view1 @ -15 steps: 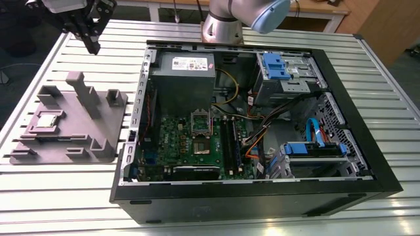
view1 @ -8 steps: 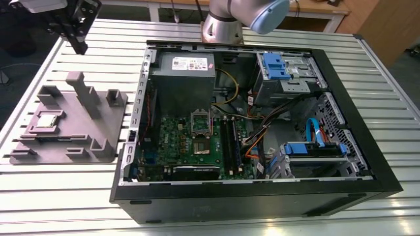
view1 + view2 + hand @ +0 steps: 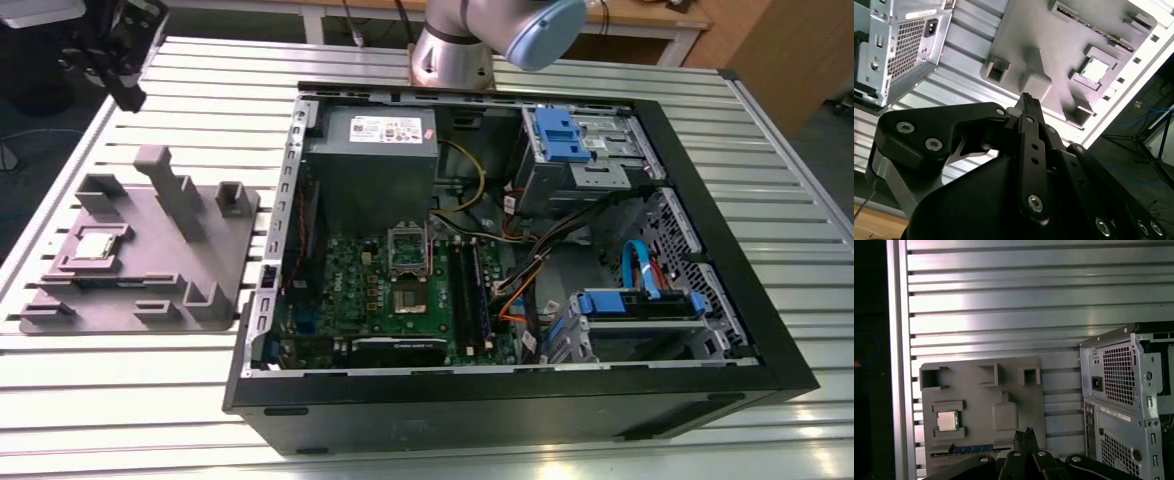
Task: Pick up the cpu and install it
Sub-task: 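Reach for the cpu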
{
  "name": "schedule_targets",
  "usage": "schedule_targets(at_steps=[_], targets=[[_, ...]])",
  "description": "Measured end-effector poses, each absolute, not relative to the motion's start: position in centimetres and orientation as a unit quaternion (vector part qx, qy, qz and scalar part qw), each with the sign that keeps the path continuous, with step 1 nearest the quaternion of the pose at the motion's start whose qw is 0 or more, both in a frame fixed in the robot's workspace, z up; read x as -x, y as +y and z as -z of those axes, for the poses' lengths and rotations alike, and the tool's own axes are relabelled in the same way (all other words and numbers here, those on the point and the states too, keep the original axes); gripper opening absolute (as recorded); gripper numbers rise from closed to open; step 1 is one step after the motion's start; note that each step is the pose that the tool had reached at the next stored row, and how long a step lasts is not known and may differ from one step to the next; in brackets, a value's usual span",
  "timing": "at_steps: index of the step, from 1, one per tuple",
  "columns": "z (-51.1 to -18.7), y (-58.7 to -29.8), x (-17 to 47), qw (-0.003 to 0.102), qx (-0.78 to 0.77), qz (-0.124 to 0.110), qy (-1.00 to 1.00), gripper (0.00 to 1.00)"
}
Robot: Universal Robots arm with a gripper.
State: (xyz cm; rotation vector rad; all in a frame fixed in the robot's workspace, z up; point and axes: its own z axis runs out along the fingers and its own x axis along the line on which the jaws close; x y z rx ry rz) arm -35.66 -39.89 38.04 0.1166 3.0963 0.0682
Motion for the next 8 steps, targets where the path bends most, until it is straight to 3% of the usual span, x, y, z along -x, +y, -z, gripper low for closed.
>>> schedule_targets(at_steps=[8], targets=[[-37.4, -39.9, 38.6, 0.021, -0.038, -0.022, 0.999, 0.10]])
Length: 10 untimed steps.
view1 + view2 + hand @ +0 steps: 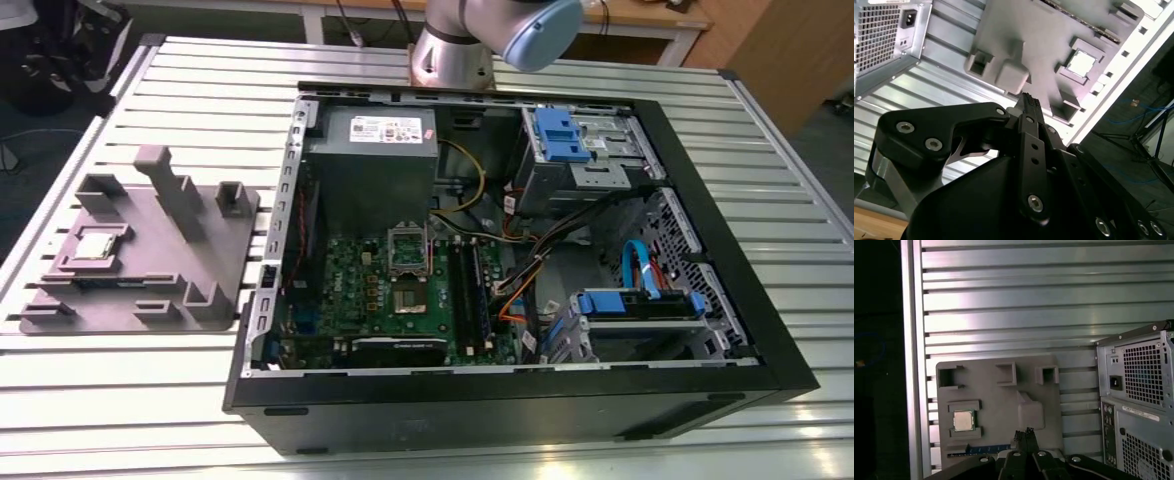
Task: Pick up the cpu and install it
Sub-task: 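Reach for the cpu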
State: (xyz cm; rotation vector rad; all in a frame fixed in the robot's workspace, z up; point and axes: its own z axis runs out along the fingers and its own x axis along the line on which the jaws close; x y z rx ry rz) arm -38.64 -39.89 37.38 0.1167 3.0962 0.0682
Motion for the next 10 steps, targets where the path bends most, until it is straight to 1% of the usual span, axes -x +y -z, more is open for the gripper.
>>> schedule_targets(at_steps=[10], targets=[[-36.5, -39.9, 42.1, 0.021, -0.038, -0.022, 0.999, 0.10]])
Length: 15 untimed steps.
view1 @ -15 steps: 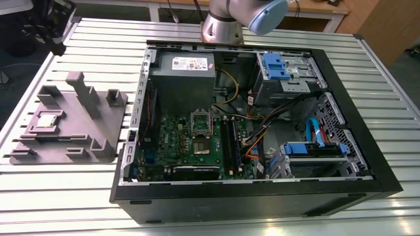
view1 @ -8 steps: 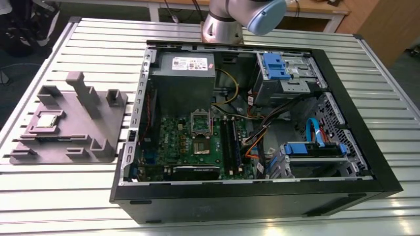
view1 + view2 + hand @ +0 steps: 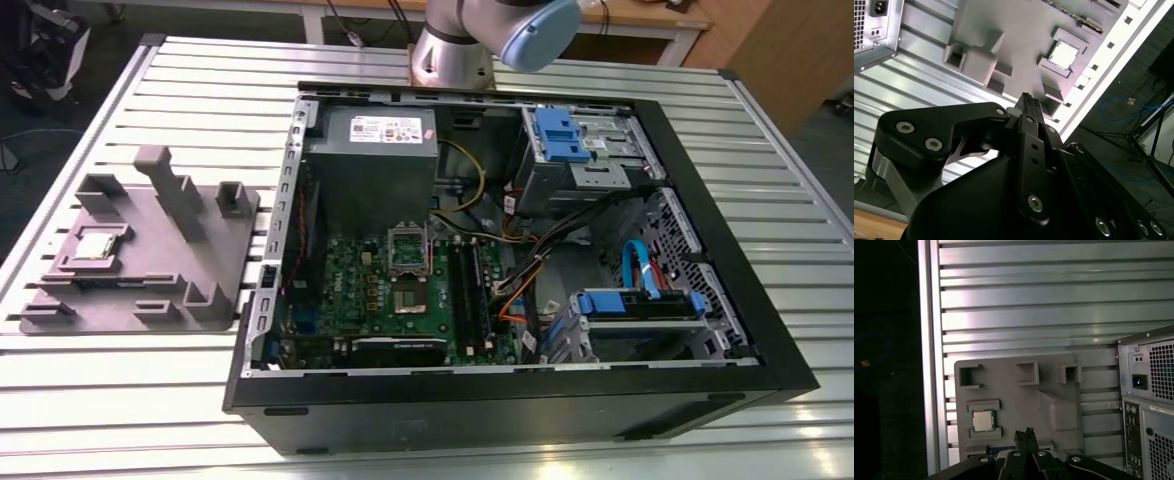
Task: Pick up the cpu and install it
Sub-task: 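Reach for the cpu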
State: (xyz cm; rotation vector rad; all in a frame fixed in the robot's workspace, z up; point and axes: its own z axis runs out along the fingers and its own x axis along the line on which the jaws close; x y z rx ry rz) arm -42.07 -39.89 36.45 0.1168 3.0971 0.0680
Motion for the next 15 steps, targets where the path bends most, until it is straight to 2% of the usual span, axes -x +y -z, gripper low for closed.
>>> schedule_targets(at_steps=[15], targets=[[-35.5, -39.9, 44.9, 0.019, -0.038, -0.022, 0.999, 0.10]])
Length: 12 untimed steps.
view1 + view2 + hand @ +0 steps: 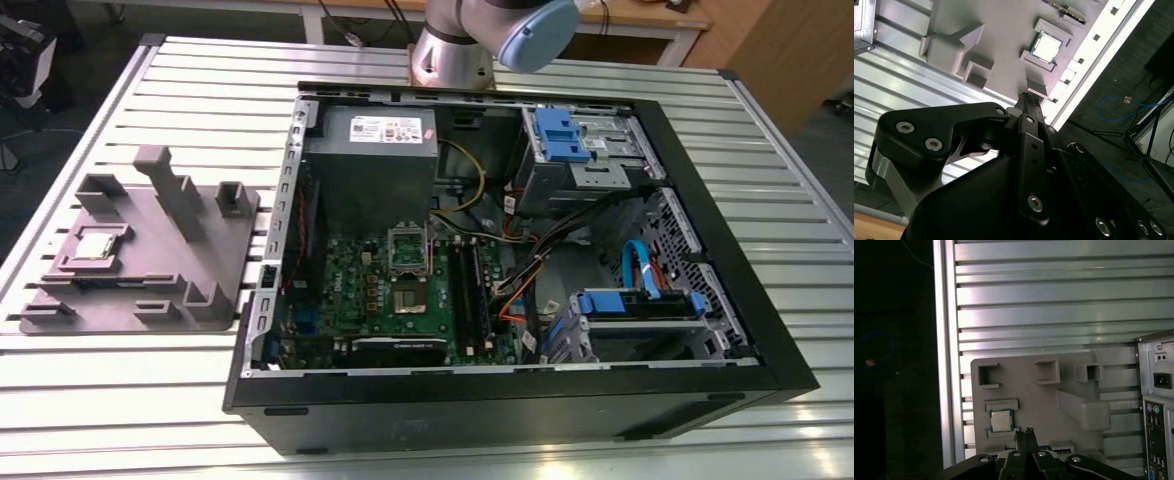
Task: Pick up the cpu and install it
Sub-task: 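Reach for the cpu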
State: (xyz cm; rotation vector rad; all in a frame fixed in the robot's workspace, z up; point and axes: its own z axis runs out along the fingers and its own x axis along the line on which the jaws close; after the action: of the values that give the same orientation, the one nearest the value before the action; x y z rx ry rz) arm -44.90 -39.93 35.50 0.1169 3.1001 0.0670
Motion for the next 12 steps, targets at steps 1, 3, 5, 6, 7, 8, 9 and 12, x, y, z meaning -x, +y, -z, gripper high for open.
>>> schedule_targets(at_steps=[1, 3, 5, 6, 7, 8, 9, 12], targets=[[-35.50, -39.93, 44.91, 0.019, -0.038, -0.022, 0.999, 0.10], [-35.50, -39.93, 44.92, 0.019, -0.038, -0.022, 0.999, 0.10], [-35.48, -39.99, 44.94, 0.019, -0.038, -0.022, 0.999, 0.10], [-35.42, -40.05, 44.94, 0.019, -0.038, -0.022, 0.999, 0.10], [-35.36, -40.15, 44.96, 0.019, -0.038, -0.022, 0.999, 0.10], [-35.26, -40.27, 44.97, 0.019, -0.038, -0.022, 0.999, 0.10], [-35.13, -40.39, 44.99, 0.019, -0.038, -0.022, 0.999, 0.10], [-34.67, -40.79, 45.02, 0.019, -0.038, -0.022, 0.999, 0.10]])
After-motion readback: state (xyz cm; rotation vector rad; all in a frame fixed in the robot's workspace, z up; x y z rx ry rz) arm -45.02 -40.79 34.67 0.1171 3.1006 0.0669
